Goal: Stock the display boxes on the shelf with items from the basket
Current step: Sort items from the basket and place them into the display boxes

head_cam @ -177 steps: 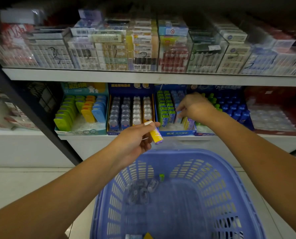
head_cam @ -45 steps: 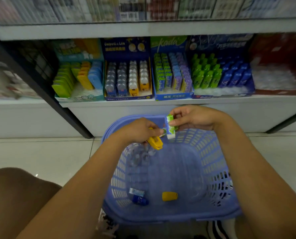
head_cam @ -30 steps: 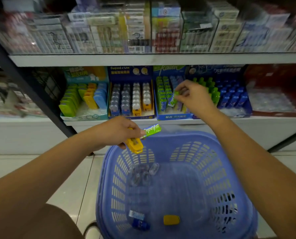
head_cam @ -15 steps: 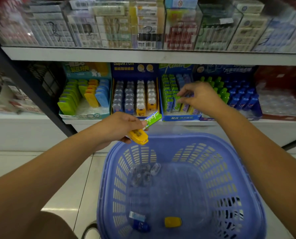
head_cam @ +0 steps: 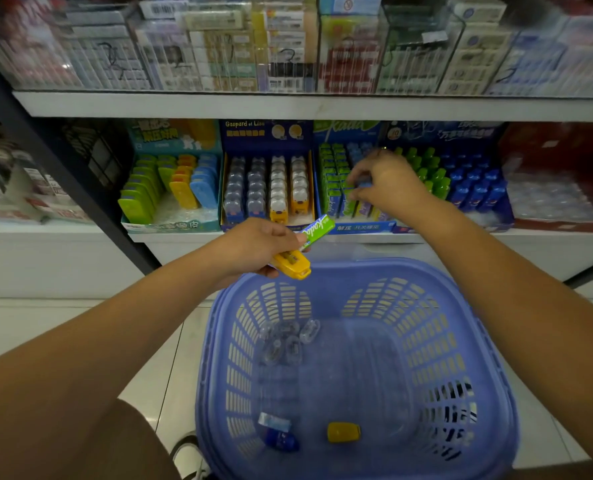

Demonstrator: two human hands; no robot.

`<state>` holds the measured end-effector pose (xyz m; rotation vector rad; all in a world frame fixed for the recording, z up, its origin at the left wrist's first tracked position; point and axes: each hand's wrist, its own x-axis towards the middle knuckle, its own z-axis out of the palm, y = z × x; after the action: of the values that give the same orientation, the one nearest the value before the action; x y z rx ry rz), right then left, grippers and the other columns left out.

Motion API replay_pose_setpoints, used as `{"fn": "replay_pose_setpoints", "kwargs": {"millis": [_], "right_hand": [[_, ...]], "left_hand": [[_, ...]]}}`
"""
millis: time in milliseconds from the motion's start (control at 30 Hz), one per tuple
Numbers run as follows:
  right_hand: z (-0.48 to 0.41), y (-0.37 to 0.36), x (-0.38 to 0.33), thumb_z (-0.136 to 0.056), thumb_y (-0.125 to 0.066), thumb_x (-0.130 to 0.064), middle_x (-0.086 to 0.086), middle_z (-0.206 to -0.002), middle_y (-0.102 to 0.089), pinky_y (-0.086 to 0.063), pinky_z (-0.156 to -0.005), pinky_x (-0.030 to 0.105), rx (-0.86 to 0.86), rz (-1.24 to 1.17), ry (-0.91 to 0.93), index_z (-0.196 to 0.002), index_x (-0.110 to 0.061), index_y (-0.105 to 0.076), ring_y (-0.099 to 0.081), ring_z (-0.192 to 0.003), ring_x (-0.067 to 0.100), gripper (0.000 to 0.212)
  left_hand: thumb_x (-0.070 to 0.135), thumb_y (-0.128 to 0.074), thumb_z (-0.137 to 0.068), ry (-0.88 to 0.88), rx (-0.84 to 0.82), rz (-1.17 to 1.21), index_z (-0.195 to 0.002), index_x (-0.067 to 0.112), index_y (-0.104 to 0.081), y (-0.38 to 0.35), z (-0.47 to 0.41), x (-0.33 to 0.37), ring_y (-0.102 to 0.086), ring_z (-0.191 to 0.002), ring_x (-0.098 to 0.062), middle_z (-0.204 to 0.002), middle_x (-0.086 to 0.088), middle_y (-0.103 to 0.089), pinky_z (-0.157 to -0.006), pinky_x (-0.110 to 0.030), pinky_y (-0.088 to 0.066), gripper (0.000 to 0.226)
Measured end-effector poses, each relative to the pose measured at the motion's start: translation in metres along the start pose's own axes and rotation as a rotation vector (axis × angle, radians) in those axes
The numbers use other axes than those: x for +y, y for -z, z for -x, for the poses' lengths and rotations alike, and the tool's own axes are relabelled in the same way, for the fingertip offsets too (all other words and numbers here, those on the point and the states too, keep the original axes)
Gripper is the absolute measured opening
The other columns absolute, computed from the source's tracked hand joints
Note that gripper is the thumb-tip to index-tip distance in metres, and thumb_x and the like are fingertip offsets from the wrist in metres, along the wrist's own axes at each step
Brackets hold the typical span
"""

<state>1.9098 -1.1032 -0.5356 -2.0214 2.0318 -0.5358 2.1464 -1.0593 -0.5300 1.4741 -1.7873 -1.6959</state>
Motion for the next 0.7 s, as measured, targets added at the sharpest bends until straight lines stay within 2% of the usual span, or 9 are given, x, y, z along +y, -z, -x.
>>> {"fn": "replay_pose_setpoints", "kwargs": {"millis": [67, 133, 200, 233, 300, 367, 500, 633, 700], "right_hand": [[0.015, -0.003, -0.003, -0.083, -0.069, -0.015, 0.007, -0.086, -0.061, -0.05, -0.061, 0.026, 0.063, -0.307, -0.037, -0.099, -0.008, -0.067, -0.059, -0.062, 0.007, 0.017], [0.031, -0.002, -0.007, -0.089, -0.062, -0.015, 0.004, -0.078, -0.063, -0.05, -0.059, 0.024, -0.026, -0.714, -0.104, -0.101, -0.005, -0.066, -0.058, -0.054, 0.002, 0.016], [0.047, -0.003, -0.011, -0.09, -0.059, -0.023, 0.008, -0.088, -0.067, -0.054, -0.066, 0.023, -0.174, -1.057, -0.128, -0.102, -0.009, -0.067, -0.065, -0.069, 0.01, 0.02], [0.054, -0.004, -0.014, -0.088, -0.06, -0.024, 0.009, -0.093, -0.068, -0.055, -0.069, 0.023, -0.204, -1.136, -0.124, -0.101, -0.01, -0.067, -0.067, -0.075, 0.013, 0.021], [0.065, -0.006, -0.017, -0.084, -0.065, -0.015, 0.007, -0.091, -0.07, -0.055, -0.068, 0.02, -0.169, -1.142, -0.121, -0.098, -0.01, -0.069, -0.069, -0.077, 0.013, 0.014], [0.069, -0.009, -0.02, -0.08, -0.07, -0.008, 0.004, -0.08, -0.072, -0.055, -0.064, 0.018, -0.119, -1.097, -0.161, -0.091, -0.008, -0.069, -0.07, -0.069, 0.013, 0.011], [0.067, -0.005, -0.014, -0.077, -0.073, -0.004, 0.004, -0.07, -0.071, -0.055, -0.06, 0.016, -0.003, -1.085, -0.203, -0.084, -0.007, -0.068, -0.068, -0.059, 0.011, 0.009], [0.049, 0.004, 0.003, -0.08, -0.073, -0.007, 0.005, -0.074, -0.068, -0.049, -0.053, 0.012, 0.161, -0.712, -0.143, -0.089, -0.011, -0.066, -0.063, -0.052, 0.001, 0.012], [0.041, 0.001, 0.005, -0.082, -0.071, -0.011, 0.007, -0.079, -0.069, -0.05, -0.057, 0.016, 0.124, -0.549, -0.086, -0.092, -0.017, -0.065, -0.067, -0.063, 0.01, 0.013]], "left_hand": [[0.03, -0.055, -0.095, -0.036, -0.008, 0.014, -0.088, 0.016, -0.067, -0.003, -0.001, 0.0, -0.062, -0.051, 0.001, -0.059, 0.009, -0.069, -0.047, -0.013, -0.048, 0.02], [0.031, -0.054, -0.095, -0.069, -0.003, 0.003, -0.089, 0.017, -0.067, -0.005, -0.002, 0.0, -0.063, -0.053, 0.002, -0.061, 0.01, -0.07, -0.049, -0.013, -0.049, 0.02], [0.03, -0.054, -0.095, -0.102, 0.0, -0.008, -0.087, 0.019, -0.066, -0.007, -0.004, 0.0, -0.065, -0.055, 0.001, -0.062, 0.009, -0.071, -0.048, -0.013, -0.049, 0.018], [0.029, -0.054, -0.095, -0.12, 0.005, -0.012, -0.086, 0.019, -0.065, -0.009, -0.006, 0.001, -0.065, -0.055, 0.001, -0.062, 0.009, -0.071, -0.047, -0.013, -0.049, 0.017], [0.028, -0.055, -0.095, -0.155, 0.02, -0.022, -0.086, 0.02, -0.065, -0.012, -0.008, 0.001, -0.065, -0.056, 0.0, -0.063, 0.009, -0.071, -0.047, -0.014, -0.048, 0.016], [0.027, -0.055, -0.094, -0.181, 0.034, -0.012, -0.085, 0.02, -0.064, -0.016, -0.009, 0.001, -0.067, -0.06, -0.004, -0.065, 0.006, -0.072, -0.047, -0.015, -0.048, 0.015], [0.027, -0.058, -0.092, -0.156, 0.073, 0.04, -0.09, 0.018, -0.067, -0.019, -0.014, 0.0, -0.066, -0.067, -0.012, -0.082, -0.004, -0.072, -0.052, -0.016, -0.048, 0.013], [0.021, -0.061, -0.091, -0.037, 0.043, 0.16, -0.095, 0.013, -0.067, -0.017, -0.018, -0.003, -0.065, -0.07, -0.005, -0.101, -0.004, -0.07, -0.056, -0.015, -0.05, 0.011], [0.017, -0.061, -0.091, 0.015, 0.01, 0.22, -0.097, 0.011, -0.065, -0.016, -0.019, -0.004, -0.066, -0.079, -0.008, -0.102, -0.006, -0.07, -0.062, -0.017, -0.054, 0.009]]}}
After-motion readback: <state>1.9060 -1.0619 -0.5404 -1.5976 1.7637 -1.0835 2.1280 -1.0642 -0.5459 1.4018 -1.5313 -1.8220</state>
